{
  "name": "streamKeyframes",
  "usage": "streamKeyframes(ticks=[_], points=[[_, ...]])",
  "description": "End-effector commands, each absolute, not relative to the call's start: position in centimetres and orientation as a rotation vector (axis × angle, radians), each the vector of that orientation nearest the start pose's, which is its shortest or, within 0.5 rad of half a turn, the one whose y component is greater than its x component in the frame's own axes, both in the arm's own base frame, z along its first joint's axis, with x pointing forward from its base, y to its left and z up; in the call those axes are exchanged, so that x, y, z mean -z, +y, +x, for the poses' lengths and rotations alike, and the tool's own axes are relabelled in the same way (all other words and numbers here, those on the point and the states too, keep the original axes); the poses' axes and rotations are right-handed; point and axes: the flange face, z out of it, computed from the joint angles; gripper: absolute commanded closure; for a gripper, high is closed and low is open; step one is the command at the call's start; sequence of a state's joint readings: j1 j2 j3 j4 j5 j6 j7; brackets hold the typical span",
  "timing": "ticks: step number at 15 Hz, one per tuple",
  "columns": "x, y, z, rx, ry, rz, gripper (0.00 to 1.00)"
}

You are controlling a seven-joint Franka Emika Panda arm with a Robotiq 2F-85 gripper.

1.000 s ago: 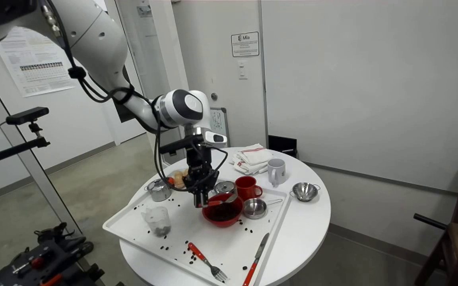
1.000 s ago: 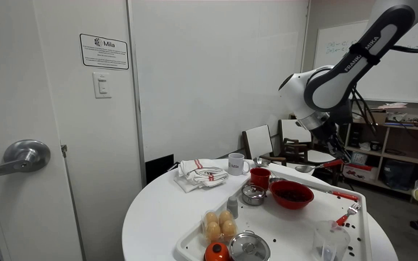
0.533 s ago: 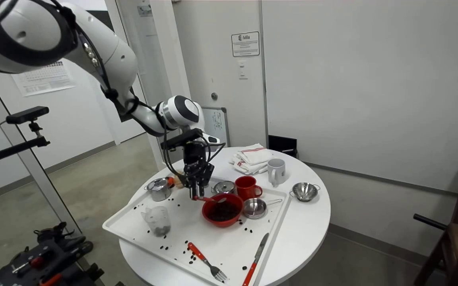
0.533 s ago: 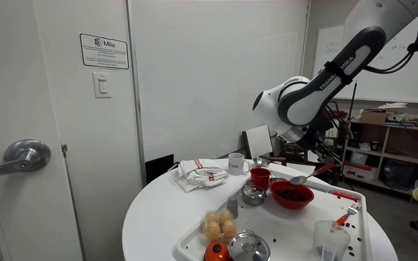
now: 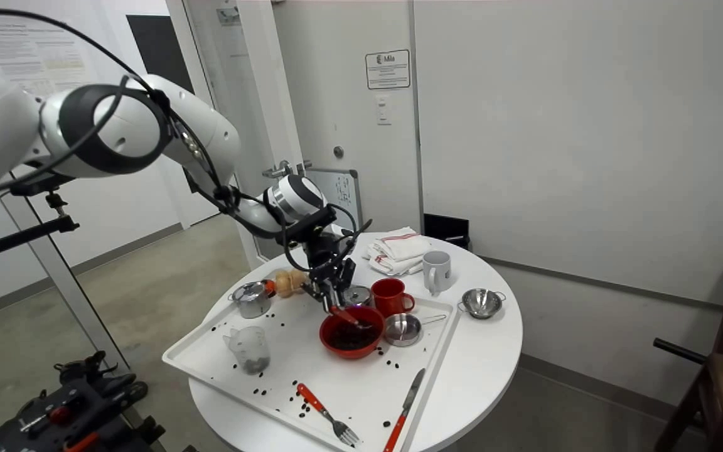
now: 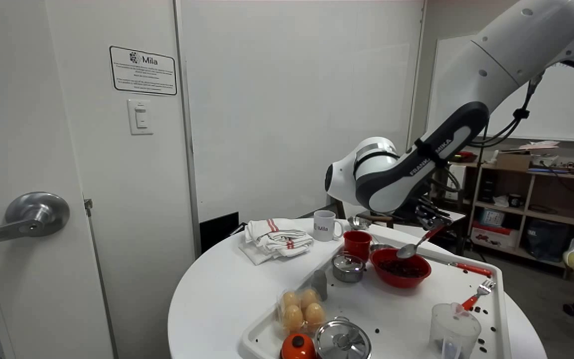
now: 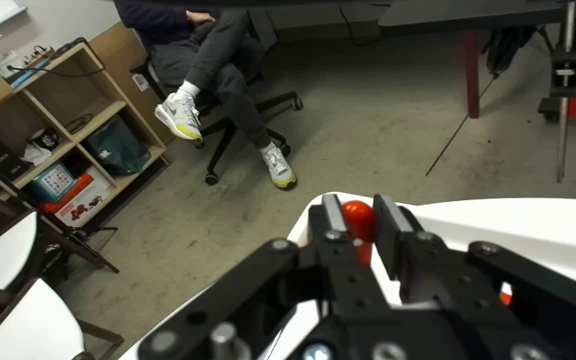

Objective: Use the spoon to mix the contents in the orange bowl

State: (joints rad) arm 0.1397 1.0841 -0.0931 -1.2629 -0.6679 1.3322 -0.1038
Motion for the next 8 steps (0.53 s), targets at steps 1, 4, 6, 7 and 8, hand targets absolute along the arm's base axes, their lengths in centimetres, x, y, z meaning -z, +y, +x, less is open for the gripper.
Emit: streamKeyframes(ticks=[1, 4, 6, 7, 8], points=[[-8.6, -4.0, 64.9, 1.265, 0.422, 1.929, 0.92], [-7.9, -4.4, 65.1, 1.323, 0.439, 1.841, 0.92], [-7.2, -4.2, 65.1, 1.366, 0.457, 1.808, 0.92], [-6.8, -3.9, 65.0, 1.383, 0.47, 1.795, 0.92], [-6.2, -3.5, 64.8, 1.396, 0.487, 1.782, 0.92]])
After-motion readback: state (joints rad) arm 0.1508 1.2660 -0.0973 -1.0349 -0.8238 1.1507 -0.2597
